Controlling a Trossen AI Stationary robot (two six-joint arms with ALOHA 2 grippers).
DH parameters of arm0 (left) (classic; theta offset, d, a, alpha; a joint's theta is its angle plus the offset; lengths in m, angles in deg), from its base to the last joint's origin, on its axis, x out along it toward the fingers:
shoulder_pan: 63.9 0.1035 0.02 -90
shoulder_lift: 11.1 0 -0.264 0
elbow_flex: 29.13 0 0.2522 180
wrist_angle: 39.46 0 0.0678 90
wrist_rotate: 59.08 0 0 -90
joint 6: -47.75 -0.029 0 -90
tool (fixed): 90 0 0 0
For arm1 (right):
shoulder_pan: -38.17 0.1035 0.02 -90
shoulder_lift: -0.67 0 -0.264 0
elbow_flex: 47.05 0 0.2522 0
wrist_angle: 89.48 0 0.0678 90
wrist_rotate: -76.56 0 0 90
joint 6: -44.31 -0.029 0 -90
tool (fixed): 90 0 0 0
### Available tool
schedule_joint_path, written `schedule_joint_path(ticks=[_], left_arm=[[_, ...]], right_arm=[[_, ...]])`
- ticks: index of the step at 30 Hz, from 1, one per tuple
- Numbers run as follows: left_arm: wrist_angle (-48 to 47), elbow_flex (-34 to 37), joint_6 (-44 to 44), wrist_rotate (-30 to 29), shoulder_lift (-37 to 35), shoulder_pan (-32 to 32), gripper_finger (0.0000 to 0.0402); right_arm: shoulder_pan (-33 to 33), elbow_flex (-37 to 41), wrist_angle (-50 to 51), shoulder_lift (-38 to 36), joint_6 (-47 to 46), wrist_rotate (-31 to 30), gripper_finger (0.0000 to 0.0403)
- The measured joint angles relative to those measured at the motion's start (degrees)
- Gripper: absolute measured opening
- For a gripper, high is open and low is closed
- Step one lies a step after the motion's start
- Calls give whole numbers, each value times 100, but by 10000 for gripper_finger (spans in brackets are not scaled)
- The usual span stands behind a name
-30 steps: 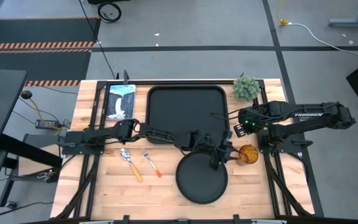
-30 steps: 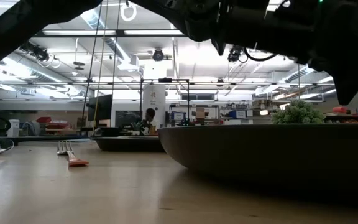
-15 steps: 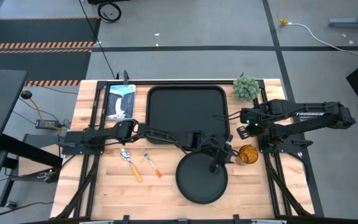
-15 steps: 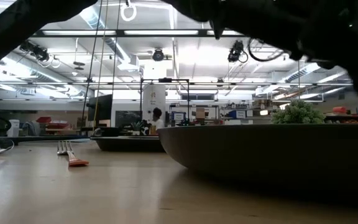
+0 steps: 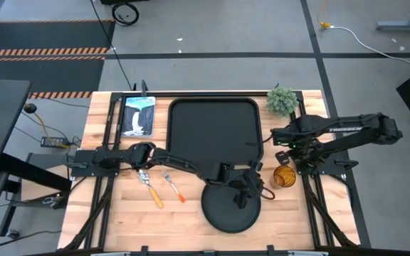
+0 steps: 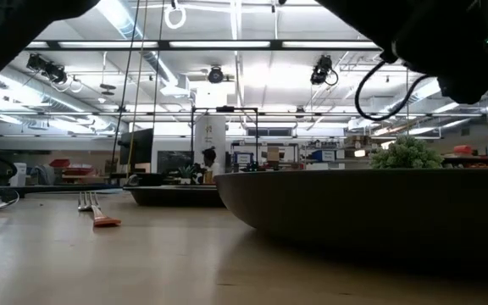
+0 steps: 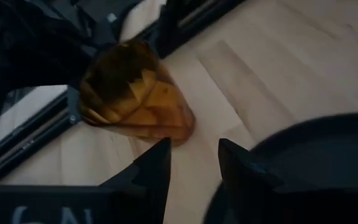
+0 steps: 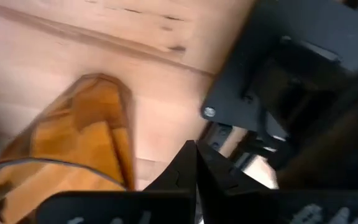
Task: Pick and place plate/cup/fork/spoon on tray
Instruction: Put the orange cup on the top right of the black tray
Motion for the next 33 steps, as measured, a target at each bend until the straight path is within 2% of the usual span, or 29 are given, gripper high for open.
schedule_joint_path(ticks=[3, 11, 16, 24, 33], left_arm=[[-148, 0, 23, -38, -8, -74, 142], [-207, 3, 41, -164, -102, -181, 142], [-259, 2, 43, -190, -154, -205, 142], [-312, 2, 68, -180, -160, -245, 142], [-403, 2, 71, -180, -160, -371, 142]], right_arm=[[39, 0, -170, 208, 53, 222, 4], [131, -8, -139, 666, 119, 333, 4], [183, -35, -172, 905, 185, 726, 4], [189, -35, -228, 1283, 339, 1001, 4], [189, -39, -1085, 1431, 204, 1432, 4]])
